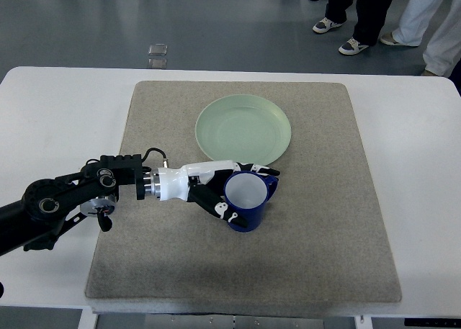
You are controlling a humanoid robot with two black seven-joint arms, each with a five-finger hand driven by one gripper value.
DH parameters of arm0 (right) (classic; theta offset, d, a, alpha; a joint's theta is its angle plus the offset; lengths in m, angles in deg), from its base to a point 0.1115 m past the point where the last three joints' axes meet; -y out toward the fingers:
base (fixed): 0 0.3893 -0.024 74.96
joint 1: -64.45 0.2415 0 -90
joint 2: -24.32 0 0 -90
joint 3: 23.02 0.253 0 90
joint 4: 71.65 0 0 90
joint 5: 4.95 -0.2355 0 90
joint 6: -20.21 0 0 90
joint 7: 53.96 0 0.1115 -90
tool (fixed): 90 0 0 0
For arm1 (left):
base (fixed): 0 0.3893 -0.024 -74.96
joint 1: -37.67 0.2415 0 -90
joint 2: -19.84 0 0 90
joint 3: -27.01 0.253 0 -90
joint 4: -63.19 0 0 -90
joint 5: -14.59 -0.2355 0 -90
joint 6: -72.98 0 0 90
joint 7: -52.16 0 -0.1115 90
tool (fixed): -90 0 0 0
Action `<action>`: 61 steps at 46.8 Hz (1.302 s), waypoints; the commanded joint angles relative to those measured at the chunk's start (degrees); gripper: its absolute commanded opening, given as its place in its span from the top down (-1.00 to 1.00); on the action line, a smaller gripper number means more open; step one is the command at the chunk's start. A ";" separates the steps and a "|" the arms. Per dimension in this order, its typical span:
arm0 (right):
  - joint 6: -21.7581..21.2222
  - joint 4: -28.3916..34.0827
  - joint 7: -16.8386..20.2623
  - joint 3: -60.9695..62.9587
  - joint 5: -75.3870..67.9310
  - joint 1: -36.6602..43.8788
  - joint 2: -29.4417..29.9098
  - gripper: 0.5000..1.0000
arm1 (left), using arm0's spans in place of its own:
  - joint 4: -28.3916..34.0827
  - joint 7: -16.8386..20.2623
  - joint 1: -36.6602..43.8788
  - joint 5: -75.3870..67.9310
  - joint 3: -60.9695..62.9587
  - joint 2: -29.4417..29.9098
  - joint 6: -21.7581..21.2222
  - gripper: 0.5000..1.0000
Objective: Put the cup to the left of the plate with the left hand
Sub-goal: 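Close the left hand fingers around the blue mug body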
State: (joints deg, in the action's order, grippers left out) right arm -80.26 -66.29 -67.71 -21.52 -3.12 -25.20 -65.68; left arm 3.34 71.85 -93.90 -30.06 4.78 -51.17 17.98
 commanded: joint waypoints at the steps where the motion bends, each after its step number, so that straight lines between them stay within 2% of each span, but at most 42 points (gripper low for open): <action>1: 0.01 0.00 -0.05 0.00 0.01 0.00 0.00 -0.73 | 0.00 0.00 0.01 0.00 -0.01 -0.01 0.00 -0.93; 7: 0.01 0.00 0.04 0.00 0.01 0.00 0.00 -0.73 | 0.00 0.00 0.01 -0.09 0.08 -0.36 0.00 -0.84; 15: 0.01 0.00 -0.05 0.00 0.01 0.00 0.00 -0.73 | 0.35 0.00 -0.08 -0.09 0.08 -0.45 0.00 -0.53; 46: 0.01 0.00 -0.05 0.00 0.01 0.00 0.00 -0.73 | 1.76 0.18 -0.08 0.00 -0.28 -1.24 0.00 -0.21; 61: 0.01 0.00 0.04 0.00 -0.07 0.00 0.00 -0.73 | 1.58 0.26 -0.08 0.26 -0.63 -1.33 0.00 -0.13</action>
State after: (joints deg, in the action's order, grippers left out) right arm -80.25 -66.29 -67.71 -21.52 -3.14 -25.20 -65.68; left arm 5.02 72.11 -93.94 -29.95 4.30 -52.49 17.98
